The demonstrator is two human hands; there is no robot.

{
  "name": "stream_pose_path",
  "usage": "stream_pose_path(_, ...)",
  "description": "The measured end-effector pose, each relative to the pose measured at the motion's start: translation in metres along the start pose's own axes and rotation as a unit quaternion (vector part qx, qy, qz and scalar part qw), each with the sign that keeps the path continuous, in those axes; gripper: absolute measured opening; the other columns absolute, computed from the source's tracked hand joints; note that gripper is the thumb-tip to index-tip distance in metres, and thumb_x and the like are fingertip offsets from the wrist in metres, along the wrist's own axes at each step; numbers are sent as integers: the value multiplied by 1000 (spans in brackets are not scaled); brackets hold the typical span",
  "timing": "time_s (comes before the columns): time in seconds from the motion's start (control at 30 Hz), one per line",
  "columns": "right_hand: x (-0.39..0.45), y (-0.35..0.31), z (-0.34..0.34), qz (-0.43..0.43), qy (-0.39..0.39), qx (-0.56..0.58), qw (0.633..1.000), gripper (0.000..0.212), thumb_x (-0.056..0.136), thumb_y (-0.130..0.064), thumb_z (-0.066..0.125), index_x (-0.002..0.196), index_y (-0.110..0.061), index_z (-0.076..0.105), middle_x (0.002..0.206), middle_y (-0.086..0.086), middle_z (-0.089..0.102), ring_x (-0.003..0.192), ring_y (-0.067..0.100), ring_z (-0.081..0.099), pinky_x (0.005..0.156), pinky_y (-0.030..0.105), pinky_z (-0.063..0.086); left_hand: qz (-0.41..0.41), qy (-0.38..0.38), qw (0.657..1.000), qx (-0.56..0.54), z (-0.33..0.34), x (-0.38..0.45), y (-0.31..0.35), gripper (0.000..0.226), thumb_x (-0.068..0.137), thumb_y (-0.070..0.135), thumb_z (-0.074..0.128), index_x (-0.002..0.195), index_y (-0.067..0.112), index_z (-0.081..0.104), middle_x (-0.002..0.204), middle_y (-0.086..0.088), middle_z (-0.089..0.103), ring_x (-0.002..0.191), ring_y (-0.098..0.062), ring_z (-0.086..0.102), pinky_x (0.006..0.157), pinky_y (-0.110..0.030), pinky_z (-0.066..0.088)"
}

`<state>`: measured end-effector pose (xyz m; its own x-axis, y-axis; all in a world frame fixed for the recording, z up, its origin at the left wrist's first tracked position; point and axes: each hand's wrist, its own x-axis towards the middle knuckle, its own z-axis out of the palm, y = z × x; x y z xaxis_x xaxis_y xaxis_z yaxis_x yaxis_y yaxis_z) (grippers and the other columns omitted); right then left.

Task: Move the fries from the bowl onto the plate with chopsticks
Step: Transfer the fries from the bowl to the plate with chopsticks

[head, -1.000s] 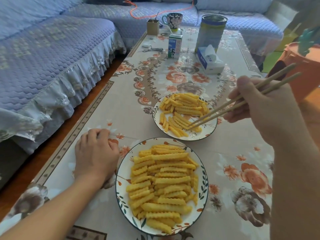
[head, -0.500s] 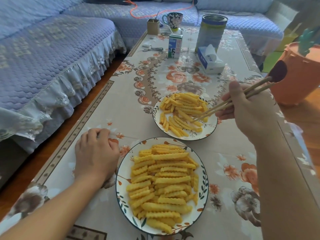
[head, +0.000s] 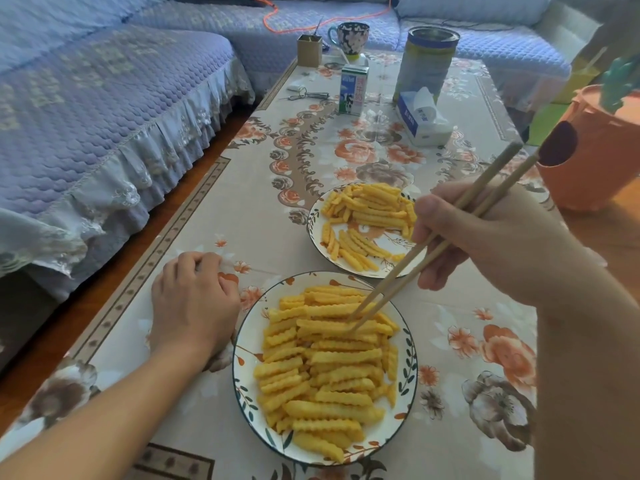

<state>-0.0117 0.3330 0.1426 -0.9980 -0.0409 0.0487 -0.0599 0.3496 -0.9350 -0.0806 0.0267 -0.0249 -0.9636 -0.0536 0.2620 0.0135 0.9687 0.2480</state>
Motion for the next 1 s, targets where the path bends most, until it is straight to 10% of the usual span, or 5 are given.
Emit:
stream_pose_path(0.67,-2,1,-5,-14,32,2,999,41,87,-40,59,75,-2,69,60,19,66,54,36,71,52,42,62,6,4,1000,1,2,1,-1,45,82,29,37,112,12,66,114,-16,61,105,-39,53,92,-52,45)
stream_pose_path(1.0,18,31,-15,-10,242,-28,970,38,104,-36,56,86,-6,70,65,12,73,57,27,74,59,43,64,10,12,1000,4,3,0,-3,36,83,24,44,110,11,66,113,-17,61,104,-39,53,90,-52,46)
